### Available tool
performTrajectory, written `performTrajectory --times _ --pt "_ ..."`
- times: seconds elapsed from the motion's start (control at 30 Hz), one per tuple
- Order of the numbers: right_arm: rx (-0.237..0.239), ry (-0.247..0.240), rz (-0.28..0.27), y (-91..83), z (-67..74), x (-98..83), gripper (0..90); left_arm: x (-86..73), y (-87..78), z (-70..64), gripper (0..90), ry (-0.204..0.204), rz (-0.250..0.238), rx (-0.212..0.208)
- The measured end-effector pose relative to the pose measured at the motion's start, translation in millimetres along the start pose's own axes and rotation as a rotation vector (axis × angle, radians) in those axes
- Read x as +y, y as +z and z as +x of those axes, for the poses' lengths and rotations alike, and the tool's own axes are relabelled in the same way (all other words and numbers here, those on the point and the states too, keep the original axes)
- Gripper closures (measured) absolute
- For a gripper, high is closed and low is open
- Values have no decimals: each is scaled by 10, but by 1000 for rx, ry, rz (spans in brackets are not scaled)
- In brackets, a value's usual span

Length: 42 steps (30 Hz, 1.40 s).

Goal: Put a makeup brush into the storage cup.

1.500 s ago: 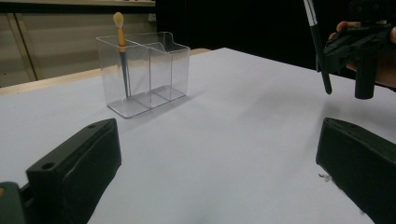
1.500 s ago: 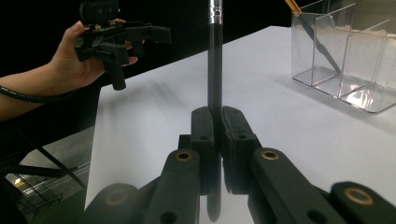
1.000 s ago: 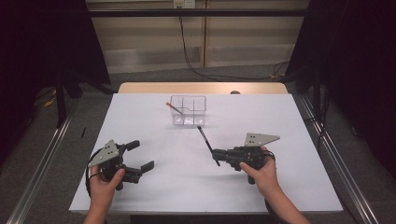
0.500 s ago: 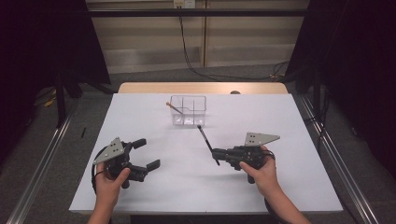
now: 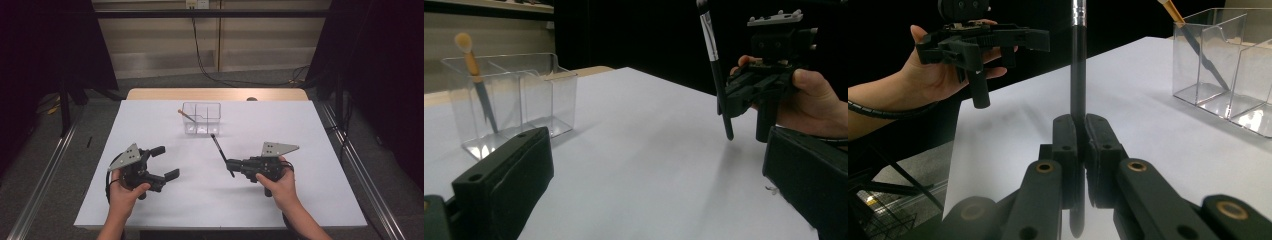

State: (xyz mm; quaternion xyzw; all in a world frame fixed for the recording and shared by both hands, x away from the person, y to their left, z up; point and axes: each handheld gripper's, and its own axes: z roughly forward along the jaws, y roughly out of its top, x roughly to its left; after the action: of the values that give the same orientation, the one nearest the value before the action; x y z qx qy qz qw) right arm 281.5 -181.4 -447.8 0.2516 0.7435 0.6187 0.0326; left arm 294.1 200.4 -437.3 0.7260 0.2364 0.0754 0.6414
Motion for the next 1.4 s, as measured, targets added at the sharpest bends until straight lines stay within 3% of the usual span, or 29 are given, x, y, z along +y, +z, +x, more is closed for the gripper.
performTrajectory --times 0.37,0.47,0.73,0.8,1.13,1.4 --pt "-4 9 2 5 -8 -11 849 72 235 -77 0 -2 17 -45" --pt "-2 10 4 8 -6 -11 849 93 311 -95 0 -25 7 -63" --pt "-2 7 6 18 2 -17 849 150 474 -154 1 -10 11 -98" --pt "0 8 5 18 4 -15 849 167 506 -172 10 4 11 -93" --pt "2 7 4 28 7 -20 849 196 683 -226 61 2 5 -103" --pt "2 7 9 34 13 -22 849 200 759 -241 153 0 2 -122"
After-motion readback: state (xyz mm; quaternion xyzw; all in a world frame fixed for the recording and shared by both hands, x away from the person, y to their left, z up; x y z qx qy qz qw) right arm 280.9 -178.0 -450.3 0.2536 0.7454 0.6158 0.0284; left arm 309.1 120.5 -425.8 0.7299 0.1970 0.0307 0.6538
